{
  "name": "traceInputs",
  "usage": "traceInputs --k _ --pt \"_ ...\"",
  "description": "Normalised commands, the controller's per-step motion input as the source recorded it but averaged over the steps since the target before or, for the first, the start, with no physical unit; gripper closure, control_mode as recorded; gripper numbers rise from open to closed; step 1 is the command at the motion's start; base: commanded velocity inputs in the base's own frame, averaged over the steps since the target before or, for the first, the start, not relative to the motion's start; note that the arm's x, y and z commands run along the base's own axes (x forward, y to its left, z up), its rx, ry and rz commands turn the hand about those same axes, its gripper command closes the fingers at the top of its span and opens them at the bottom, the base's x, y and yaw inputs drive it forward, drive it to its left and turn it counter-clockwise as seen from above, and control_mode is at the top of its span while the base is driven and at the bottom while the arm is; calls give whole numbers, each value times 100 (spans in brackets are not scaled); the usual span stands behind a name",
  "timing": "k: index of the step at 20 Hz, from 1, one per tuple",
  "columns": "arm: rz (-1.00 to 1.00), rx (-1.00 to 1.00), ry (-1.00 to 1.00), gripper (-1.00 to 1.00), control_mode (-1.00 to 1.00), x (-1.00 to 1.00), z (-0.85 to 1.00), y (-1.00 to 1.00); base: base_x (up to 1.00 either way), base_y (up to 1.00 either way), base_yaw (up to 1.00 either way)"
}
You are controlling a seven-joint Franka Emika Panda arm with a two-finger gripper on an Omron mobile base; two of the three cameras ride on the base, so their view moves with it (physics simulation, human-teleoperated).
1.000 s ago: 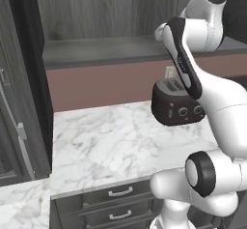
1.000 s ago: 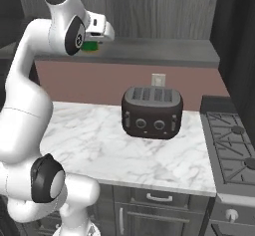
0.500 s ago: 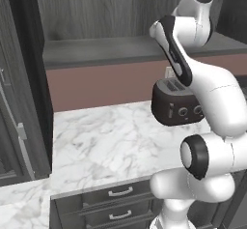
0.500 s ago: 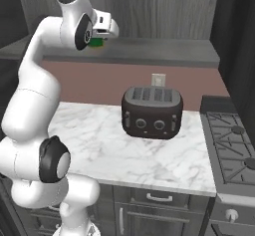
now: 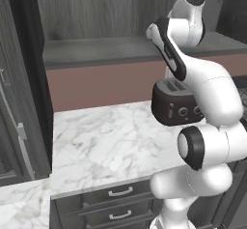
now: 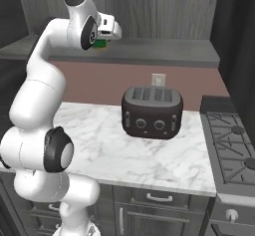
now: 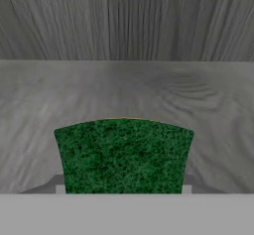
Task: Pick up the sponge and sponge from the sink, and place them back in the cabinet, and close the cabinet doors.
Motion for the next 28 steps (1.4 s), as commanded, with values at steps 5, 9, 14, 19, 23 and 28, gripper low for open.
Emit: traceInputs --k 5,9,14,19,23,28 --pt "0 0 0 100 -100 28 -20 0 0 0 0" --pt "0 0 0 100 -100 29 -17 0 0 0 0" --pt "0 0 0 100 -100 28 -9 0 0 0 0" --pt "0 0 0 100 -100 25 -5 0 0 0 0" --pt "0 0 0 100 -100 22 -4 0 0 0 0" --pt "0 0 0 100 -100 21 -9 0 0 0 0"
